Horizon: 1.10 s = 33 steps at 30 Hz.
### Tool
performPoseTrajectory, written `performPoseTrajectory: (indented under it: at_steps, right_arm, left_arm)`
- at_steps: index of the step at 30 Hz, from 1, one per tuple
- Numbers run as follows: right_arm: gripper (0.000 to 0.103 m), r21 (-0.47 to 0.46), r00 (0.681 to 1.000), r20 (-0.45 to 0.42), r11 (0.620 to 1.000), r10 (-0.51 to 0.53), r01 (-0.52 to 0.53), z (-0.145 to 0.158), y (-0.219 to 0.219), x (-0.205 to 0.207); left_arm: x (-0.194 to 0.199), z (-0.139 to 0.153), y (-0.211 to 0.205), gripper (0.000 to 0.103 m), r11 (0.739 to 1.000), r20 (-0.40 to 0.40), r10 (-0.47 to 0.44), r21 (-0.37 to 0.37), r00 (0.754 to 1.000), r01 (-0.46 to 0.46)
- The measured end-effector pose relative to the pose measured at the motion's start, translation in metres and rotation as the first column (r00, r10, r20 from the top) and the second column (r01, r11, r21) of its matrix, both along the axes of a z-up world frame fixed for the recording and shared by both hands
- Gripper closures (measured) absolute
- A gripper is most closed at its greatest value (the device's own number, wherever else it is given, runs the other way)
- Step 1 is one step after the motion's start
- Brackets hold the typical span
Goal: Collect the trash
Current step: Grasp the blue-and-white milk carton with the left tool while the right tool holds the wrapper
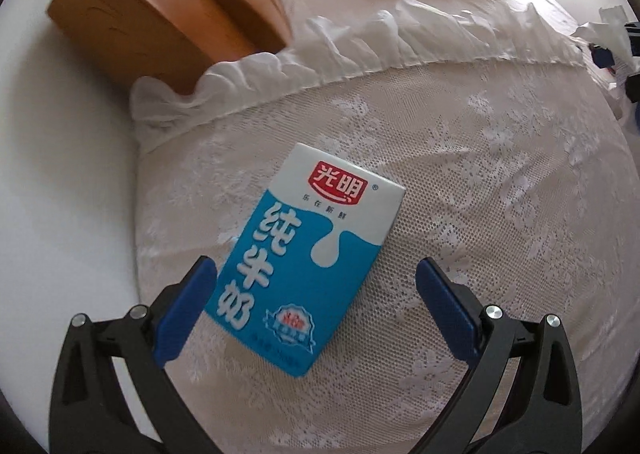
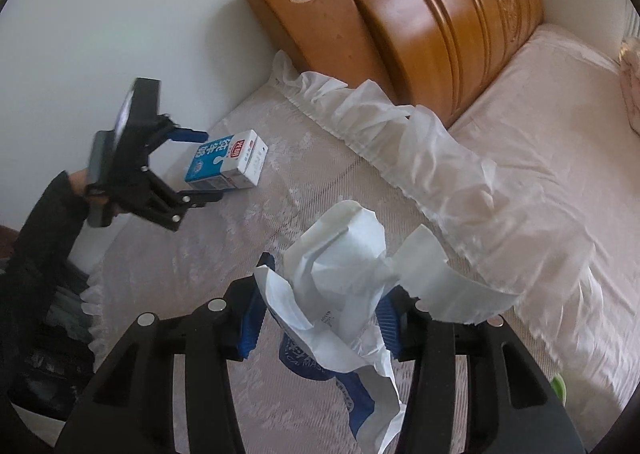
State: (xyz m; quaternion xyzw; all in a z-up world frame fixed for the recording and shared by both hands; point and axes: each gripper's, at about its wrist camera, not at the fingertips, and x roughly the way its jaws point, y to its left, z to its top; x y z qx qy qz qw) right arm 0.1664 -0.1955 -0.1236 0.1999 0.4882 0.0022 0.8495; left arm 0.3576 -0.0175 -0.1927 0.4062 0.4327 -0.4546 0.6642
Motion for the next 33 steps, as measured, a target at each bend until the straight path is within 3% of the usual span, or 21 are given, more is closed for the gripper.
performPoseTrajectory:
  at_steps: [4, 5, 8, 15, 18, 23, 26, 30, 33]
  right_arm:
    - [0.053, 0.002, 1.0, 0.0, 1.0, -0.002, 0.002, 0.007, 0.005, -0.008]
    - [0.053, 0.0, 1.0, 0.0, 1.0, -0.001, 0.001, 0.009, 0.007, -0.01]
    - [0.053, -0.001, 1.0, 0.006, 1.0, -0.001, 0.001, 0.013, 0.01, -0.014]
    - [0.053, -0.005, 1.0, 0.014, 1.0, -0.009, 0.009, 0.019, 0.012, -0.019]
    - [0.052, -0.001, 1.0, 0.01, 1.0, -0.019, 0.019, 0.018, 0.012, -0.023]
    - [0.052, 0.013, 0.999, -0.006, 0.999, -0.037, 0.037, 0.012, 0.008, -0.033]
    - [0.052, 0.02, 0.999, -0.011, 0.999, -0.047, 0.047, 0.01, 0.006, -0.038]
    - [0.052, 0.022, 0.998, -0.015, 0.998, -0.065, 0.065, 0.009, 0.001, -0.043]
    - [0.052, 0.025, 0.997, -0.018, 0.997, -0.075, 0.075, 0.008, -0.002, -0.046]
  left_arm:
    - [0.002, 0.0, 0.002, 0.022, 1.0, 0.015, -0.023, -0.015, 1.0, 0.023]
    - [0.004, 0.001, 0.001, 0.03, 1.0, 0.018, -0.014, -0.021, 1.0, 0.015]
    - [0.014, 0.008, 0.006, 0.039, 0.997, -0.025, 0.029, -0.069, 0.999, -0.031]
    - [-0.001, 0.009, 0.009, 0.046, 0.996, 0.022, 0.033, -0.088, 0.999, -0.031]
    - [-0.004, 0.011, 0.007, 0.045, 0.996, 0.03, 0.026, -0.084, 0.999, -0.023]
    - [-0.007, 0.0, -0.004, 0.02, 1.0, 0.063, -0.009, -0.019, 0.998, 0.01]
    - [-0.008, -0.013, -0.01, 0.011, 0.998, 0.119, -0.036, 0.054, 0.992, 0.03]
    - [-0.001, -0.022, -0.019, 0.008, 0.995, 0.144, -0.05, 0.093, 0.988, 0.037]
    - [0.008, -0.021, -0.022, 0.008, 0.997, 0.084, -0.036, 0.078, 0.996, 0.029]
